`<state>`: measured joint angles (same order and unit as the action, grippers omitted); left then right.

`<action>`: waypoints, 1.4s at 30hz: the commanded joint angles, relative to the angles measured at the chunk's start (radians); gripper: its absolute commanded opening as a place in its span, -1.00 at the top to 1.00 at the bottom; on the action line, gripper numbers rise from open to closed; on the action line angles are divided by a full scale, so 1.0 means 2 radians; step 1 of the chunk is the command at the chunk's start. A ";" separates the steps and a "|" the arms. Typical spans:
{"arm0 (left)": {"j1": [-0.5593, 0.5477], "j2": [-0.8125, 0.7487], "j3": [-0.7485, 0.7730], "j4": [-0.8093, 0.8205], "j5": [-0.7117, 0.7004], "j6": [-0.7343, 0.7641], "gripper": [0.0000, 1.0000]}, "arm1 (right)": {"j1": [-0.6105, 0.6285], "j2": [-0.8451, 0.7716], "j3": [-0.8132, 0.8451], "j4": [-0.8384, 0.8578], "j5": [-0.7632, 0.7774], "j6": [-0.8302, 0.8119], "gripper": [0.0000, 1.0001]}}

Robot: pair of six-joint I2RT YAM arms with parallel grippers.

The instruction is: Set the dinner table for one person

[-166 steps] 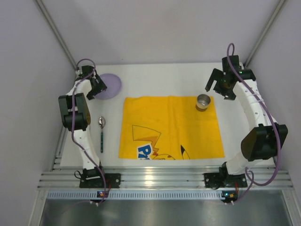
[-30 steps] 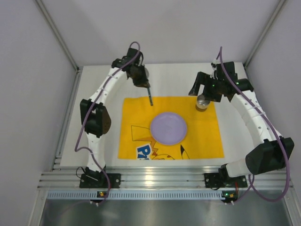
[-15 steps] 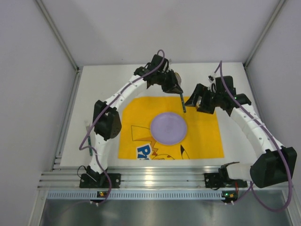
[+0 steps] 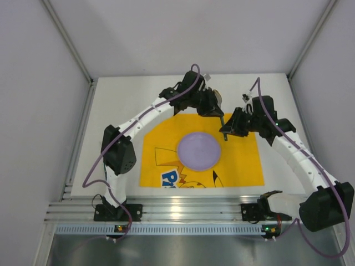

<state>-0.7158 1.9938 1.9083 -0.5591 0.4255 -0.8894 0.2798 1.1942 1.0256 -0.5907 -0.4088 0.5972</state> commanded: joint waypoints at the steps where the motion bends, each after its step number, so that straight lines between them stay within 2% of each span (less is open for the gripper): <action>1: 0.004 -0.050 -0.005 0.044 -0.001 -0.014 1.00 | 0.004 -0.027 0.000 0.012 0.015 -0.001 0.71; 2: 0.004 -0.053 -0.007 0.043 0.001 -0.011 1.00 | 0.004 -0.029 0.000 0.009 0.021 -0.001 1.00; 4: 0.004 -0.066 -0.017 0.042 0.002 0.004 1.00 | 0.004 -0.038 -0.003 0.002 0.029 0.002 1.00; 5: 0.004 -0.072 -0.026 0.037 -0.003 0.019 0.94 | 0.004 -0.046 -0.008 0.000 0.029 0.004 1.00; 7: 0.004 -0.086 -0.040 0.012 -0.026 0.034 0.50 | 0.004 -0.057 -0.017 -0.004 0.030 0.013 1.00; 8: 0.004 -0.105 -0.046 -0.003 -0.061 0.041 0.23 | 0.004 -0.063 -0.026 -0.006 0.031 0.016 1.00; 10: 0.005 -0.125 -0.062 -0.049 -0.101 0.063 -0.56 | 0.004 -0.082 -0.040 -0.016 0.034 0.028 1.00; 12: 0.006 -0.157 -0.077 -0.080 -0.150 0.086 -0.77 | 0.004 -0.100 -0.057 -0.026 0.039 0.035 1.00; 13: 0.006 -0.169 -0.087 -0.094 -0.162 0.094 -0.96 | 0.004 -0.105 -0.061 -0.036 0.046 0.038 1.00; 17: 0.012 -0.259 -0.165 -0.132 -0.243 0.116 -0.96 | 0.004 -0.102 -0.081 -0.040 0.044 0.039 1.00; 18: 0.017 -0.299 -0.204 -0.132 -0.269 0.121 -0.97 | 0.004 -0.091 -0.085 -0.039 0.040 0.038 1.00; 23: 0.052 -0.404 -0.303 -0.159 -0.299 0.119 -0.97 | 0.004 -0.041 -0.110 -0.012 0.051 0.023 1.00; 28: 0.070 -0.463 -0.334 -0.207 -0.321 0.122 -0.96 | 0.004 0.006 -0.128 0.028 0.045 0.019 1.00; 32: 0.072 -0.481 -0.338 -0.224 -0.329 0.117 -0.97 | 0.004 0.045 -0.138 0.048 0.051 0.017 1.00; 38: 0.074 -0.494 -0.335 -0.245 -0.355 0.121 -0.97 | 0.004 0.060 -0.158 0.055 0.062 0.014 0.99; 39: 0.075 -0.496 -0.337 -0.254 -0.362 0.123 -0.97 | 0.004 0.059 -0.163 0.051 0.068 0.014 0.80; 42: 0.077 -0.490 -0.343 -0.270 -0.382 0.126 -0.96 | 0.004 0.057 -0.169 0.043 0.079 0.014 0.56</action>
<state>-0.5701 1.0187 1.2324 -1.0382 -0.2699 -0.6552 0.2893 1.3186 0.6945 -0.5297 -0.2882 0.6346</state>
